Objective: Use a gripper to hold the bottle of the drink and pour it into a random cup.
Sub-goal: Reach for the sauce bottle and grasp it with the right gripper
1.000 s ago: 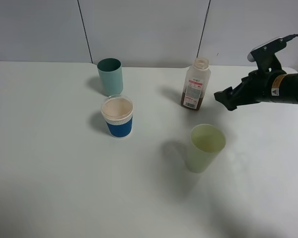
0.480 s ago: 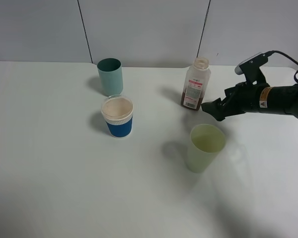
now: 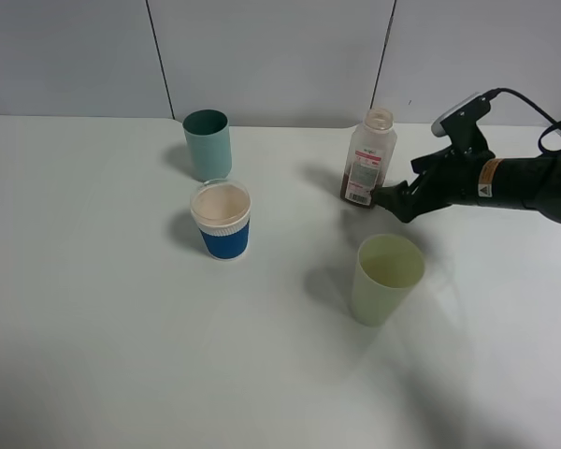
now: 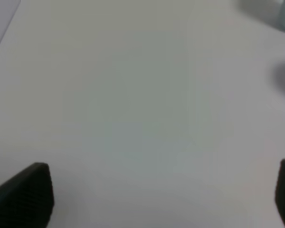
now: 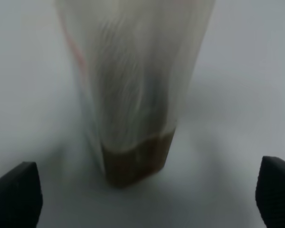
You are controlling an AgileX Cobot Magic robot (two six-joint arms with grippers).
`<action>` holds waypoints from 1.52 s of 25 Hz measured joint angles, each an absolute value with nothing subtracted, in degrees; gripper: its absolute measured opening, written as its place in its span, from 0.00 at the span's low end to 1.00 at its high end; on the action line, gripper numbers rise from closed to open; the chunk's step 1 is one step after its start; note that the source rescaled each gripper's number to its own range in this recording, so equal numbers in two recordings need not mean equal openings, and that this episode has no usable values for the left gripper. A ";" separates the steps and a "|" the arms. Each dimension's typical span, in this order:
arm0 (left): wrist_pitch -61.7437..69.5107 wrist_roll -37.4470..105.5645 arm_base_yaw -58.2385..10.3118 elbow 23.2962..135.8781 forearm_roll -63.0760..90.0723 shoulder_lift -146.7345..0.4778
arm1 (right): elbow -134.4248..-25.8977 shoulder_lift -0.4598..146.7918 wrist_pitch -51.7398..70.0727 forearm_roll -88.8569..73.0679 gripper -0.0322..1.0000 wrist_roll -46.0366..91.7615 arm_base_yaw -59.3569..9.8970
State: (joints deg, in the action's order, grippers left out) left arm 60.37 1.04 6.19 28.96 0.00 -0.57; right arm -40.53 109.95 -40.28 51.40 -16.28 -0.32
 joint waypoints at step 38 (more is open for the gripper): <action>60.37 1.04 6.19 28.96 0.00 -0.57 | -53.01 117.66 -47.33 68.96 0.92 -25.28 -0.32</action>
State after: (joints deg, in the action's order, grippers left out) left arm 60.37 1.04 6.19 28.96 0.00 -0.57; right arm -53.01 117.66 -47.33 68.96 -25.28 -0.32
